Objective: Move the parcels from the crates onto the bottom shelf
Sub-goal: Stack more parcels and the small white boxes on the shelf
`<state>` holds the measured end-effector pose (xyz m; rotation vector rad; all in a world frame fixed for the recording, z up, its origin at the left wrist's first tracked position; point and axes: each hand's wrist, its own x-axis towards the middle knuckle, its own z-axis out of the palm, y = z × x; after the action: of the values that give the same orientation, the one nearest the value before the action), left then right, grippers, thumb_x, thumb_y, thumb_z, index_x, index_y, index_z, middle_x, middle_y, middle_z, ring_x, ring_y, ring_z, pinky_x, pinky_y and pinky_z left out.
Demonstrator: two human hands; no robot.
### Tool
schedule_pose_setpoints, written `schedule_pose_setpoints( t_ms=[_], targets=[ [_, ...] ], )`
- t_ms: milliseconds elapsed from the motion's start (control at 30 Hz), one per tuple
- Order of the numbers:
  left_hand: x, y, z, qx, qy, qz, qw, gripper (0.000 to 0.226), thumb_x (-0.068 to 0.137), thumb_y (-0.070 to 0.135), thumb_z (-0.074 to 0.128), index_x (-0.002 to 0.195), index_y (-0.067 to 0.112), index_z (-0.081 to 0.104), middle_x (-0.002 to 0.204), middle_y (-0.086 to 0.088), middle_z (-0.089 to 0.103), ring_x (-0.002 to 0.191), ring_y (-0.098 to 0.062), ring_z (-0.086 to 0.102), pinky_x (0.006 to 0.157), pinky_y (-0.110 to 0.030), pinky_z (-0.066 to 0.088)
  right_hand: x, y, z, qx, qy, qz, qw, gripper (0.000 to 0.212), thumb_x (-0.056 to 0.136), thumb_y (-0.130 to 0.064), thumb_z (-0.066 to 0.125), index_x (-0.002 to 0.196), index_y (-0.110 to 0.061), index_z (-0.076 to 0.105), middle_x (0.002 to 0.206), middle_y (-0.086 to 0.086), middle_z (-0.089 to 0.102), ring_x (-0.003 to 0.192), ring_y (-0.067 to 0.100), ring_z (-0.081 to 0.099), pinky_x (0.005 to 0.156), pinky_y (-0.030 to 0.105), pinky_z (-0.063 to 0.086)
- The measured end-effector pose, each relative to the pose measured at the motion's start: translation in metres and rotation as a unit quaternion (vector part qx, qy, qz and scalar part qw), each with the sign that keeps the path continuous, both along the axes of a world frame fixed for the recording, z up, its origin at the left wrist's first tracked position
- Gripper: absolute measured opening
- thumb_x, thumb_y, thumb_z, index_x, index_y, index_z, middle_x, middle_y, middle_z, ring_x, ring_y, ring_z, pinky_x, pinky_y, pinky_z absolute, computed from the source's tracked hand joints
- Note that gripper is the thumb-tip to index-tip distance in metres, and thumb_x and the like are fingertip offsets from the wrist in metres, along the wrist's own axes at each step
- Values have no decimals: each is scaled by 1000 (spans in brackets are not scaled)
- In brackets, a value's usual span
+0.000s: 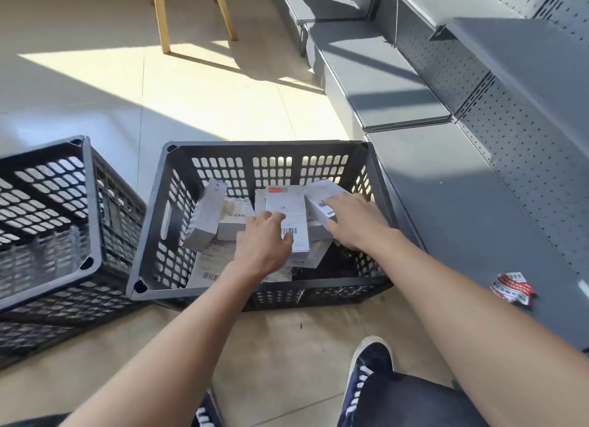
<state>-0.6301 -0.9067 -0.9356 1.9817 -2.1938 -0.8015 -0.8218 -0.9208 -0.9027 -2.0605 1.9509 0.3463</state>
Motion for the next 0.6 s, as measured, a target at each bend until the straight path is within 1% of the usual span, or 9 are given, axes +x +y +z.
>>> schedule_pose_setpoints(
  t_ms=[67,167,400,500,600],
  targets=[
    [-4,-6,-9,11,-7,0,1000,52,99,39,49,148,22,45,154,-6,41,140,-30,35,107,-55,38,1,-8,-10,1,-5,0,1000,45,102,-34,41,146,-22,43,149,5,43,139,29,32,109,48,30],
    [-11,-14,-19,21,-14,0,1000,52,100,39,48,149,23,42,158,-7,34,144,-31,27,109,-57,35,-1,-19,-21,6,-4,6,1000,44,102,-34,42,144,-22,44,149,6,43,140,29,32,109,48,31],
    [-28,-26,-43,30,-31,-1,999,53,99,40,48,149,24,39,164,-8,21,150,-29,10,108,-59,31,-16,-38,-45,26,-2,1,1000,50,101,-38,44,150,-29,38,155,3,36,142,29,29,108,49,31],
    [-34,-28,-56,38,-39,-1,999,58,98,46,49,150,27,33,166,-8,11,152,-31,3,108,-60,31,-21,-45,-54,26,-1,-5,1000,50,99,-43,45,147,-29,40,152,3,39,139,30,31,107,49,33],
    [-40,-30,-67,39,-45,-4,998,70,96,57,50,155,30,24,168,-6,2,154,-32,-5,109,-64,30,-20,-51,-64,41,-1,-14,999,56,96,-52,45,148,-31,38,157,4,31,143,32,23,112,52,27]
  ],
)
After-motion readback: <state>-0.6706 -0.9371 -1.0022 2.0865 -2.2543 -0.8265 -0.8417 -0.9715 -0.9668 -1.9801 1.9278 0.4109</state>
